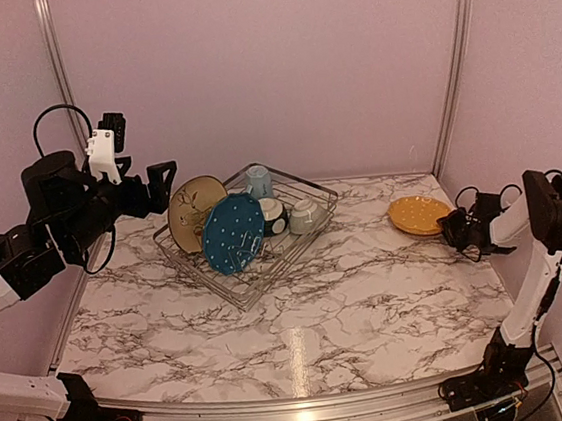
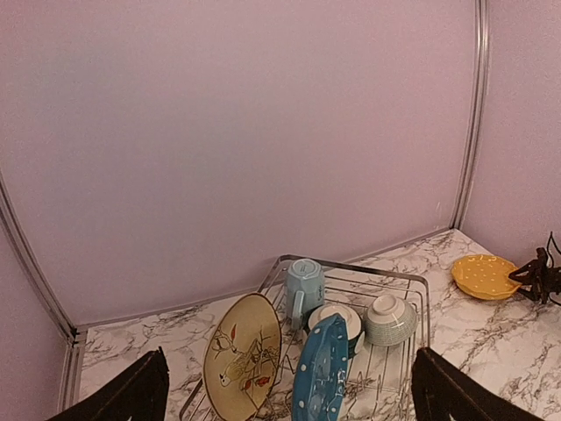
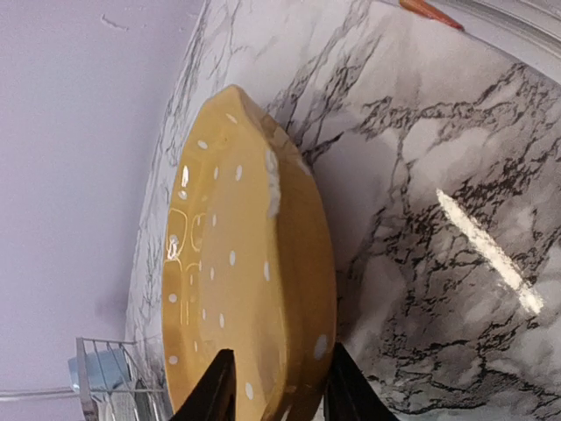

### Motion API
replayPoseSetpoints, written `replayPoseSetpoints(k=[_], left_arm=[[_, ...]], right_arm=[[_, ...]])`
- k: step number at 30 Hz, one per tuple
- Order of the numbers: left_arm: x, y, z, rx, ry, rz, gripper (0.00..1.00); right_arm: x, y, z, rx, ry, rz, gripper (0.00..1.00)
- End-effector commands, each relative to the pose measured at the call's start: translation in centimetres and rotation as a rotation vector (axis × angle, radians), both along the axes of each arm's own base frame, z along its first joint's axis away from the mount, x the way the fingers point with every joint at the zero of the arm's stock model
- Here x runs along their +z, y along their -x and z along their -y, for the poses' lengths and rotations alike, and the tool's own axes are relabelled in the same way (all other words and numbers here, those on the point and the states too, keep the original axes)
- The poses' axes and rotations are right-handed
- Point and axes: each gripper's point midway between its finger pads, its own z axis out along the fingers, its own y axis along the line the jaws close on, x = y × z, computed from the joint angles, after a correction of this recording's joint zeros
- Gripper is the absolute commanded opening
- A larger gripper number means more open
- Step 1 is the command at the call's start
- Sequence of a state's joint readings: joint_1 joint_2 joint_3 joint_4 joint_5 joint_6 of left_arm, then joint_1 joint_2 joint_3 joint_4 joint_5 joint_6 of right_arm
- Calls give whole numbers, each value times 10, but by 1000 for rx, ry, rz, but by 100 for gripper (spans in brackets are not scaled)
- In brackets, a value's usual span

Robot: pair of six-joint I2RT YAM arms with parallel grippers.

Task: Unload the mixed dishes from the dish rack
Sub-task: Place the plate in the corner of the board, then grab the plate from the dish rack.

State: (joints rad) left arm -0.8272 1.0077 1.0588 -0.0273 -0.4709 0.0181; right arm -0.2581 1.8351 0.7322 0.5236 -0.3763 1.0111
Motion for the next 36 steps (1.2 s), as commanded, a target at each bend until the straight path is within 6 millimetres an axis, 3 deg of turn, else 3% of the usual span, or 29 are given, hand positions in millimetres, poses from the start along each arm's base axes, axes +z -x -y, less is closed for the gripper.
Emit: replayPoseSetpoints(k=[1,13,17,21,26,30,33,34,35,36], left_arm=[[1,-2,4,-12,12,-1,99],[-4,-5,8,-19,-7,-24,99],[-15,-12,15,-14,-51,-64,99],[-29,-21,26,-14,-68,-127,99],[-52,-30,40,-25,-123,-201,99],[-66,-35,47,-32,-159,-245,99],[-76,-39,50,-27,-181,-261,99],[-80,-40,51,-24,-190,-268,99],[-83,-42,52,-15,-200,-273,99],[-87,-45,52,-6,-209,-281,99]], right_arm=[[34,-14,11,17,107,87,41],[20,22,14,78,269,-97,58],[30,41,14,123,374,-116,61],[53,55,9,183,529,-129,66],[74,64,-29,313,704,-143,68],[85,70,-69,441,765,-113,70],[94,74,-87,492,784,-81,74],[97,75,-90,499,783,-73,78],[99,76,-92,504,773,-62,95],[101,78,-94,505,767,-50,98]])
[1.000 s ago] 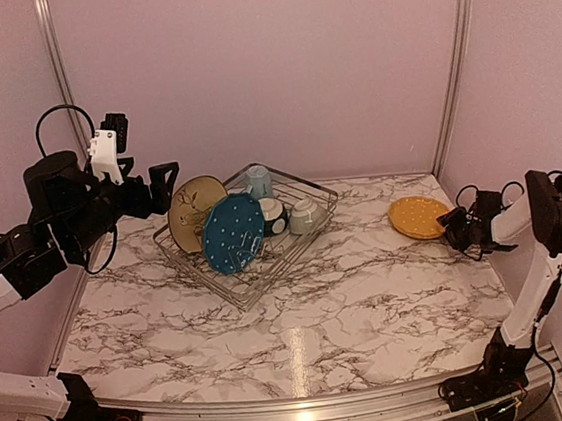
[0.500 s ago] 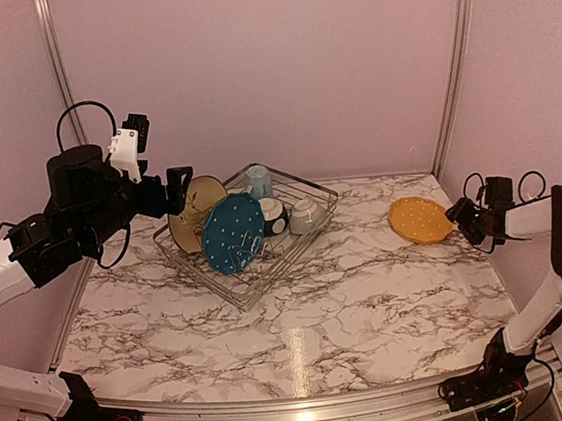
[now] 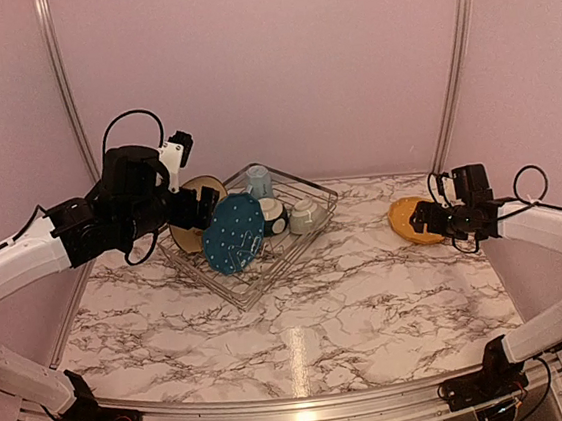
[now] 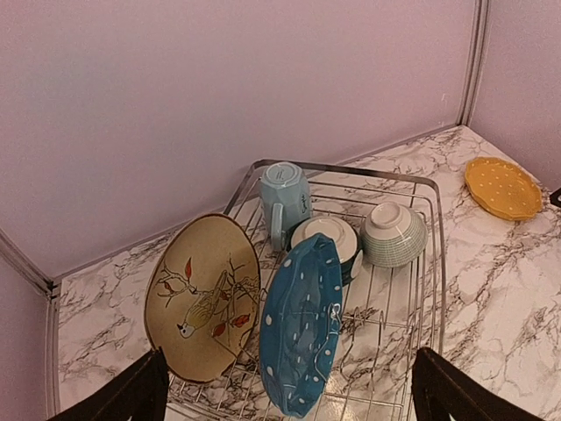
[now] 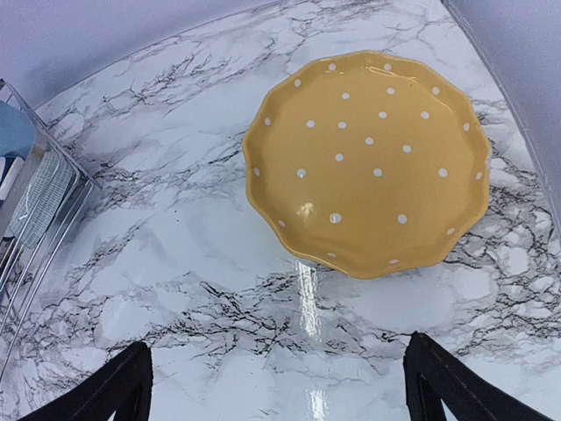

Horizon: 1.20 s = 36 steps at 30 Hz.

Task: Unload the mixed dishes from the dish rack
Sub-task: Grab the plate from the dish rack.

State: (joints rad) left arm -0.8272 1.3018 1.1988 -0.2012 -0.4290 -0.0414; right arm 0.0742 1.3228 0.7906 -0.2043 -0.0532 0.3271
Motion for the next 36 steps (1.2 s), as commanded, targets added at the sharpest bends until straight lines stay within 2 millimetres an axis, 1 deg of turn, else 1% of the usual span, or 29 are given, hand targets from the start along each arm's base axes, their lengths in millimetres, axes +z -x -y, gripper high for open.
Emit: replayPoseSetpoints(k=[1,3,6,8,11,13,16,19,22,25,28,33,36], left_arm=[[-10,-9,2,28,-42,-33,99],[-19,-16,4,58,-51,-55,99],[-34,-26,15,85,-51,-124,99],[-48,-34,24,108,-51,-187,99],[-63,-41,28,138,-50,-247,99],[-71,-47,28,160,-37,-276,99],[-82,-55,26,186,-8,-320,99],[-90,-59,27,189,23,-354,99],[-101,-61,27,192,-1,-379,97],[-113,-63,22,201,-63,-407,94],[-120,-67,16,198,-84,-439,91],[-123,-71,11,178,-101,-453,84],[-127,-75,7,177,-136,-446,79]], right_arm=[[21,6,-5,34,29,33,98],[25,7,-6,38,19,62,99],[30,7,-3,16,19,77,98],[29,7,-1,6,27,67,99],[27,5,2,-4,45,30,99],[31,4,2,-5,42,32,98],[49,2,2,-34,4,96,98],[59,5,-7,35,2,150,98],[65,11,-10,80,23,177,99],[71,17,-22,156,5,197,98],[82,22,-32,212,-23,236,99],[97,28,-40,256,-48,298,99],[100,29,-42,266,-57,308,99]])
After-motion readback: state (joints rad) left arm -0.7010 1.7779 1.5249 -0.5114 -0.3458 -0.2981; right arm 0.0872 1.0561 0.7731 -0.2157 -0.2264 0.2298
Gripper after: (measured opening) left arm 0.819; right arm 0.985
